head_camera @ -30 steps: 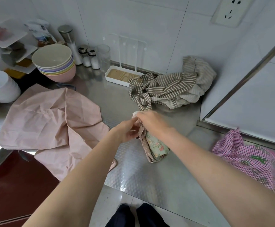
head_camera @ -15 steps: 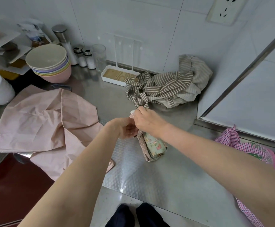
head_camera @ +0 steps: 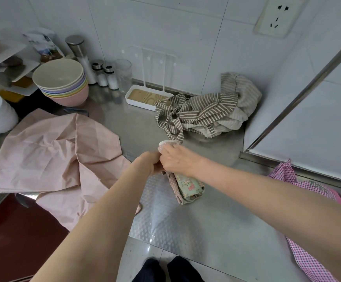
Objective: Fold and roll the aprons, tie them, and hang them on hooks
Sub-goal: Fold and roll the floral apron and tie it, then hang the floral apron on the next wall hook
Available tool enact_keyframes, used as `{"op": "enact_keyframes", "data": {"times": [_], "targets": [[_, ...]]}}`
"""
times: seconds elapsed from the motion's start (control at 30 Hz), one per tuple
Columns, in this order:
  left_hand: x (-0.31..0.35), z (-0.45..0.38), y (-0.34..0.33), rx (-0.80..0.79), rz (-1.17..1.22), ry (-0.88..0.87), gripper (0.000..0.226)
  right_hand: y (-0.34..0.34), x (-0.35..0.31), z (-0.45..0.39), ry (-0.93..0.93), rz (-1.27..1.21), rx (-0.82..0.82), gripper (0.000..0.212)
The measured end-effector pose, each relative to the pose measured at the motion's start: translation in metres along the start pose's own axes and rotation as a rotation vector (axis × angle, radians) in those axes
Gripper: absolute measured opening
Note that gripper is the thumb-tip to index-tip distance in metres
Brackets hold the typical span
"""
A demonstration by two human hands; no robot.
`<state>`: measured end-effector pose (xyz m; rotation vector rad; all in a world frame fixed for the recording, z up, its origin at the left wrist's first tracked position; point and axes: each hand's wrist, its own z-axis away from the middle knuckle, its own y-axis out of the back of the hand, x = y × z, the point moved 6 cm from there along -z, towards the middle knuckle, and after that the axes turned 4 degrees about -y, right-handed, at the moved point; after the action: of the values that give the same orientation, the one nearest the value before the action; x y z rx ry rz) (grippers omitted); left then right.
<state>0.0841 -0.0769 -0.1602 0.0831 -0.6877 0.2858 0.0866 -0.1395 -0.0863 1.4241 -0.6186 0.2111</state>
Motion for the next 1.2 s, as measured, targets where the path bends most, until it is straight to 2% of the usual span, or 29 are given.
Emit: {"op": "enact_keyframes", "data": {"times": [0.07, 0.17, 0.23, 0.33, 0.43, 0.47, 0.53, 0.63, 0.73, 0.87, 0.93, 1.0, 1.07, 1.1, 1.13, 1.2], "targets": [[-0.003, -0.002, 0.004, -0.003, 0.017, 0.001, 0.031, -0.001, 0.006, -0.002, 0.016, -0.019, -0.022, 0.037], [-0.011, -0.002, 0.006, -0.044, 0.06, 0.045, 0.026, 0.01, 0.017, -0.002, 0.013, -0.049, -0.075, 0.019], [-0.014, -0.001, 0.005, -0.056, 0.054, 0.063, 0.025, 0.012, 0.014, 0.0, 0.085, -0.019, -0.145, 0.01], [-0.008, -0.003, 0.0, -0.009, 0.021, 0.035, 0.028, 0.0, 0.003, 0.007, 0.141, -0.034, -0.337, 0.029], [0.0, -0.004, 0.0, 0.121, -0.038, -0.068, 0.016, 0.011, -0.001, 0.006, 0.176, -0.066, -0.365, 0.03], [0.002, -0.003, 0.0, 0.152, -0.033, -0.1, 0.009, 0.013, -0.002, 0.005, 0.192, -0.099, -0.366, 0.029], [0.001, -0.005, 0.002, 0.18, 0.041, -0.132, 0.009, 0.016, 0.001, 0.005, 0.176, -0.152, -0.363, 0.027], [0.002, -0.007, 0.01, 0.147, 0.041, -0.157, 0.024, 0.008, 0.011, 0.005, 0.018, -0.284, -0.322, 0.02], [0.001, 0.001, 0.012, 0.052, -0.072, -0.148, 0.026, -0.007, 0.005, 0.005, -0.098, -0.387, -0.331, 0.045], [-0.002, 0.013, 0.014, -0.081, 0.026, -0.11, 0.027, -0.004, 0.001, 0.0, -0.171, -0.638, -0.326, 0.032], [0.004, 0.017, 0.022, -0.056, 0.127, -0.116, 0.025, -0.012, 0.002, 0.002, -0.215, -0.748, -0.374, 0.032], [0.009, 0.021, 0.035, -0.034, 0.153, -0.11, 0.021, -0.013, 0.01, 0.002, -0.345, -0.836, -0.35, 0.027], [0.009, 0.031, 0.035, -0.155, -0.08, -0.062, 0.013, -0.011, 0.026, 0.005, -0.55, -0.891, -0.307, 0.004], [0.008, 0.041, 0.03, -0.247, -0.232, -0.035, 0.007, -0.01, 0.034, 0.006, -0.639, -0.894, -0.286, 0.017], [0.008, 0.047, 0.023, -0.317, -0.368, -0.021, 0.017, -0.009, 0.04, 0.008, -0.71, -0.918, -0.282, 0.027], [0.016, 0.055, 0.006, -0.329, -0.527, -0.071, 0.047, -0.007, 0.045, 0.008, -0.798, -1.016, -0.261, 0.024]]}}
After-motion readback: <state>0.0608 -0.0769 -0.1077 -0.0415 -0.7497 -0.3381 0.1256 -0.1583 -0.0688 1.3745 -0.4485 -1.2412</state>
